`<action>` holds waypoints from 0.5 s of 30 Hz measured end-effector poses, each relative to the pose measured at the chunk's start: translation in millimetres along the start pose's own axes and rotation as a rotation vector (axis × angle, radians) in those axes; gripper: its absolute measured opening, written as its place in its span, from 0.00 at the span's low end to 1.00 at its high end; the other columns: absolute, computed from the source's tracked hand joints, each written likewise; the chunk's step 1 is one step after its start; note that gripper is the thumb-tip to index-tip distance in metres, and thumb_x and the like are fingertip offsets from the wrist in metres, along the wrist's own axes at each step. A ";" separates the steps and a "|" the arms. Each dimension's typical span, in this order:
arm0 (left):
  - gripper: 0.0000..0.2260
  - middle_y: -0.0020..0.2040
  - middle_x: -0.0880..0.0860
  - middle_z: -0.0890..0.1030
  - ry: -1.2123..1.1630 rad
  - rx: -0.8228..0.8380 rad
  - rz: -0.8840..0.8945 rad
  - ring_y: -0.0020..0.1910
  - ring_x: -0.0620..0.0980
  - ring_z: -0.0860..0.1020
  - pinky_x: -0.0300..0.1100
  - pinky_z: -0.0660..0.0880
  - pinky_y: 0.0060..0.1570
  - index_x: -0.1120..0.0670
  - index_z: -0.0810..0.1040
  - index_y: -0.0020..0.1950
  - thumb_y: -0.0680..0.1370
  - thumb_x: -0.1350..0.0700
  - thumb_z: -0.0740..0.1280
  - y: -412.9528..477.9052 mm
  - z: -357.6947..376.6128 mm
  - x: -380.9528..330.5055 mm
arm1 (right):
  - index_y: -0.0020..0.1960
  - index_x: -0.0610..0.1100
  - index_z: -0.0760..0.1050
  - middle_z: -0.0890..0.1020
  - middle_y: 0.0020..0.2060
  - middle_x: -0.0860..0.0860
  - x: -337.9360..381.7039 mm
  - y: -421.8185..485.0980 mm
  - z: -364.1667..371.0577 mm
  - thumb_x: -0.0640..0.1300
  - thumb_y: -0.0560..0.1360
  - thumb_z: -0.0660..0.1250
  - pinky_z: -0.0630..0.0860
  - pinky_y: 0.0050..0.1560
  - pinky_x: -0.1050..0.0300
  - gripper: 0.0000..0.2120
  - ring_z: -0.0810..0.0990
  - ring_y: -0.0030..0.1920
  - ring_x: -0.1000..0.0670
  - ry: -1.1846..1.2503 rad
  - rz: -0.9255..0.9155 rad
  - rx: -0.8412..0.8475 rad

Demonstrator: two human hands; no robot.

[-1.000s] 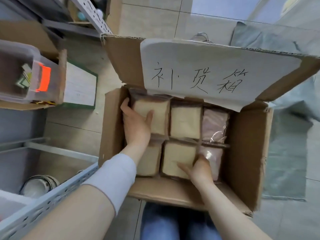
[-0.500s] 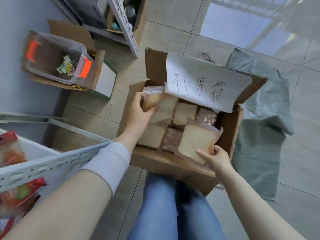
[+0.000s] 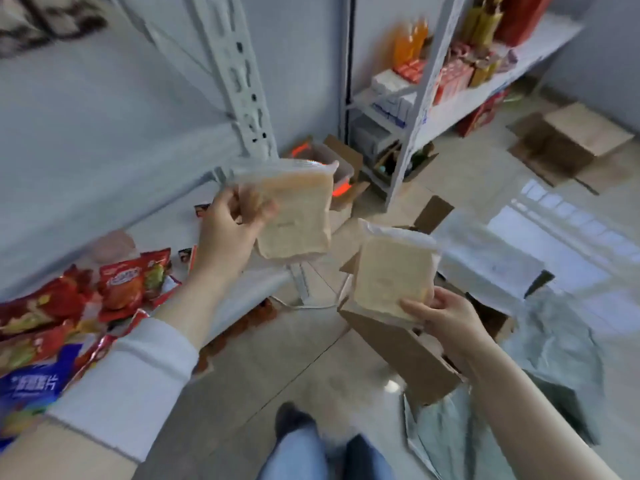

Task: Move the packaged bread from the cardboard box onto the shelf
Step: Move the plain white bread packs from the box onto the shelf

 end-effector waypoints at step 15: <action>0.10 0.42 0.46 0.78 0.019 -0.522 0.015 0.43 0.46 0.76 0.37 0.72 0.41 0.52 0.74 0.49 0.72 0.52 0.71 51.9 -436.2 19.0 | 0.49 0.39 0.77 0.84 0.42 0.48 211.3 -60.8 420.8 0.39 0.65 0.72 0.81 0.45 0.62 0.13 0.83 0.40 0.53 -0.040 -0.423 0.540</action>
Point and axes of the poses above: each hand's wrist, its own y-axis towards the middle knuckle, its own z-axis out of the palm, x = y × z, the point moved 1 cm from there along y, towards the middle knuckle
